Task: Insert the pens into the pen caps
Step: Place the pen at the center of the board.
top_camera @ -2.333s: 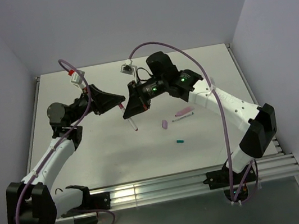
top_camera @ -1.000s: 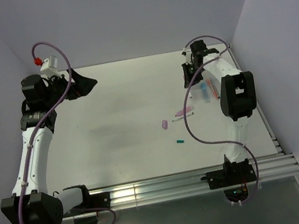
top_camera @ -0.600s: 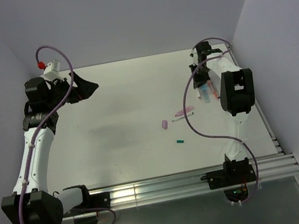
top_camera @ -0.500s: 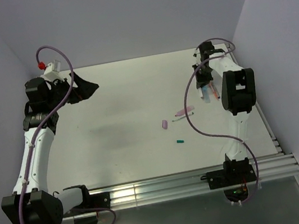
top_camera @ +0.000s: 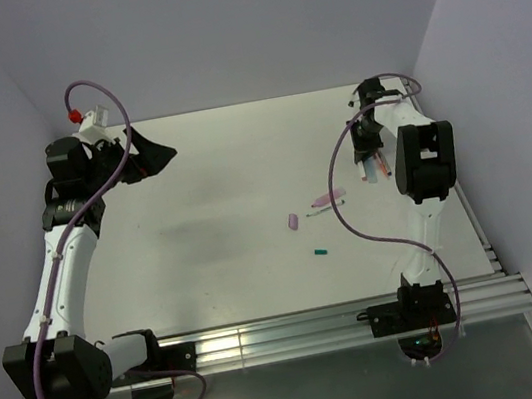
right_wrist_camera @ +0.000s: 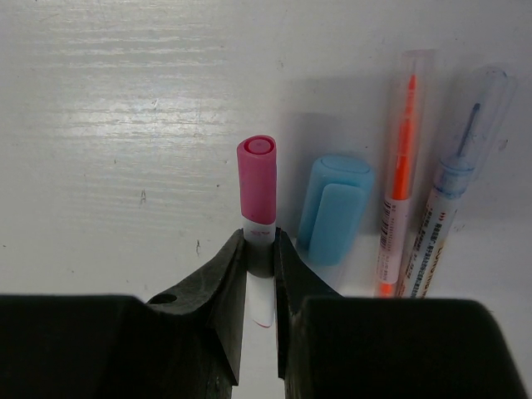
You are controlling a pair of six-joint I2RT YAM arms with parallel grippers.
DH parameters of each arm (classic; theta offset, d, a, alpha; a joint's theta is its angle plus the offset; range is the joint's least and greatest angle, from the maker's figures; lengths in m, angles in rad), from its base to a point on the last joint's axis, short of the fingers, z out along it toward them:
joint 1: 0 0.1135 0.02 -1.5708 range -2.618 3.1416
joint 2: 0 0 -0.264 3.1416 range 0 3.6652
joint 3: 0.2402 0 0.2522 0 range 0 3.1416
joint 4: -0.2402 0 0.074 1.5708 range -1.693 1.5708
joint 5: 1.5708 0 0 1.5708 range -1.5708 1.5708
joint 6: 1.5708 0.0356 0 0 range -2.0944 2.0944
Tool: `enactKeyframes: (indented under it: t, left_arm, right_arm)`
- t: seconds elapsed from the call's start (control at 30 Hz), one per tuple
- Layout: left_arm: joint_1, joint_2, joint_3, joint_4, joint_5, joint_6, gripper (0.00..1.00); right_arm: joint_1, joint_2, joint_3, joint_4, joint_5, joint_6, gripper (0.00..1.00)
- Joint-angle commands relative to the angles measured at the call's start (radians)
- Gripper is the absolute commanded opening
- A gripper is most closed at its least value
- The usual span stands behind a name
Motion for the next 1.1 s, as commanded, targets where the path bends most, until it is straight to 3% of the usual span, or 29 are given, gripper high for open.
enactKeyframes:
  t: [0.0, 0.3, 0.33, 0.37, 0.57, 0.67, 0.8, 1.07]
  left_arm:
    - [-0.001, -0.005, 0.004, 0.030, 0.013, 0.002, 1.00]
    - [-0.001, 0.003, 0.033, 0.009, 0.018, 0.015, 0.99]
    - [-0.001, 0.003, 0.034, 0.009, 0.021, 0.017, 0.99]
    - [-0.001, 0.000, 0.034, 0.007, 0.026, 0.018, 1.00]
    - [-0.001, -0.022, 0.037, -0.019, 0.125, 0.095, 1.00]
    - [0.001, -0.026, 0.021, -0.002, 0.263, 0.150, 1.00]
    - [-0.001, -0.022, -0.004, 0.030, 0.342, 0.150, 1.00]
    - [0.001, 0.026, 0.030, 0.056, 0.412, 0.126, 1.00]
  right_arm:
    - [0.002, 0.005, 0.007, -0.011, 0.004, -0.004, 0.17]
    - [0.002, -0.055, -0.033, -0.026, -0.005, 0.005, 0.41]
    - [0.002, -0.064, -0.033, -0.029, -0.008, 0.004, 0.56]
    - [0.002, -0.084, -0.030, -0.035, -0.010, 0.001, 0.61]
    - [0.005, -0.271, -0.016, -0.048, -0.111, -0.128, 0.63]
    - [0.021, -0.348, -0.016, -0.078, -0.197, -0.284, 0.64]
    - [0.051, -0.475, -0.075, -0.202, -0.419, -0.644, 0.63]
    - [0.218, -0.531, -0.261, -0.240, -0.371, -1.038, 0.61]
